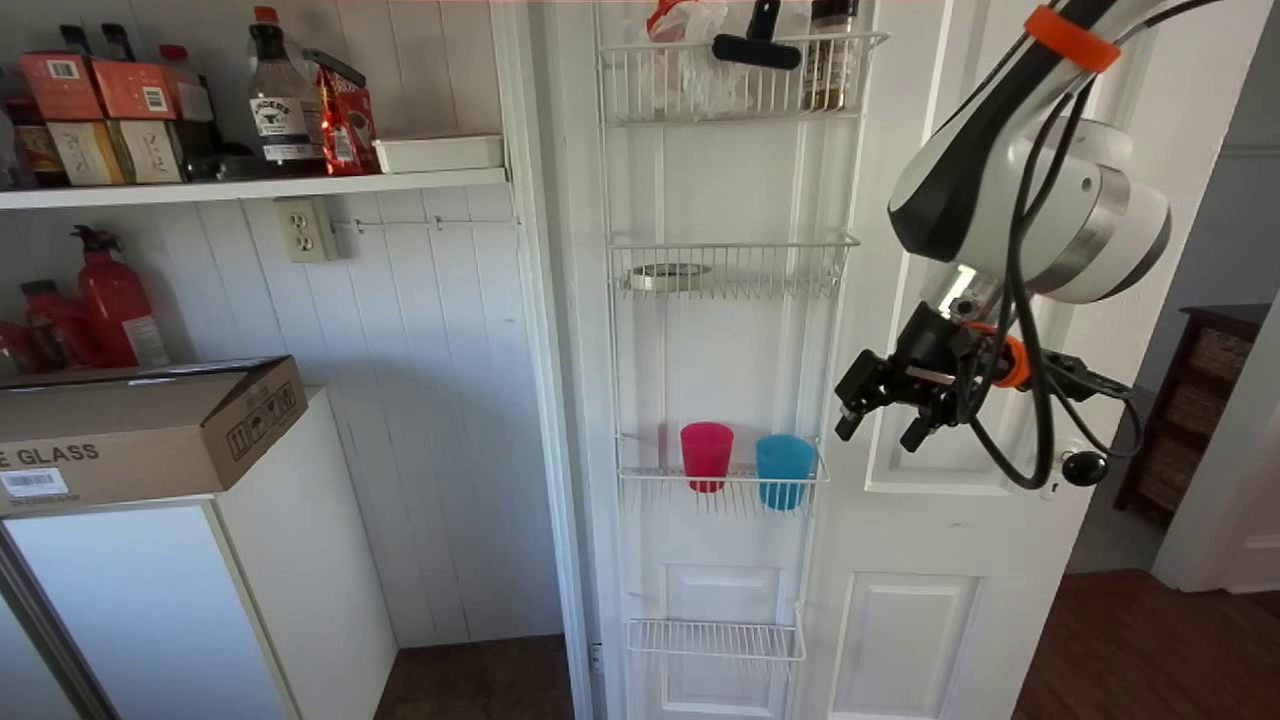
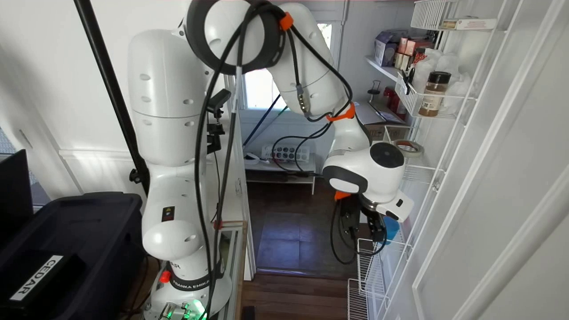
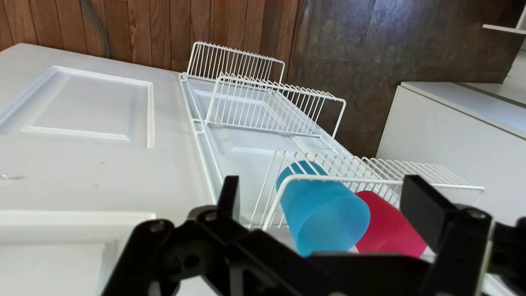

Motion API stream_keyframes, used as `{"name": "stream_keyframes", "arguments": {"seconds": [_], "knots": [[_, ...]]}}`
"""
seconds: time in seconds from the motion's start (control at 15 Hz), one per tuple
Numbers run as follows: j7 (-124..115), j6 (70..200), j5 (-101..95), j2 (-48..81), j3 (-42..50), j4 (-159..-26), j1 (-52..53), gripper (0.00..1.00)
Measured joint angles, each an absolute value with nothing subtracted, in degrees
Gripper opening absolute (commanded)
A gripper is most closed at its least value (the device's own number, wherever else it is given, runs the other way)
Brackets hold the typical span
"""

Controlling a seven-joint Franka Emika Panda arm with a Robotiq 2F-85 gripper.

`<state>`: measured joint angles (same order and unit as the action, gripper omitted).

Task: Put the blue cup in the pink cup

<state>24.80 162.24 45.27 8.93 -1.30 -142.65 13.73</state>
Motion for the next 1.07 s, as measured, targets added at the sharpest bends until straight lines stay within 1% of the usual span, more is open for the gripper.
{"name": "stream_keyframes", "arguments": {"seconds": [0.53,0.8,0.87,0.93,1.0,1.07], "knots": [[38.77,169.41,57.84,20.37,-6.74,-132.87,11.67,1.0],[43.18,175.8,63.16,25.27,-9.74,-129.13,9.72,1.0],[43.84,177.64,64.22,26.34,-10.56,-128.23,9.25,0.94],[44.46,179.36,65.17,27.37,-11.45,-127.3,8.73,0.75],[45.05,180.88,65.96,28.31,-12.56,-126.37,8.02,0.7],[45.79,182.31,66.96,29.25,-13.89,-125.31,7.09,0.69]]}}
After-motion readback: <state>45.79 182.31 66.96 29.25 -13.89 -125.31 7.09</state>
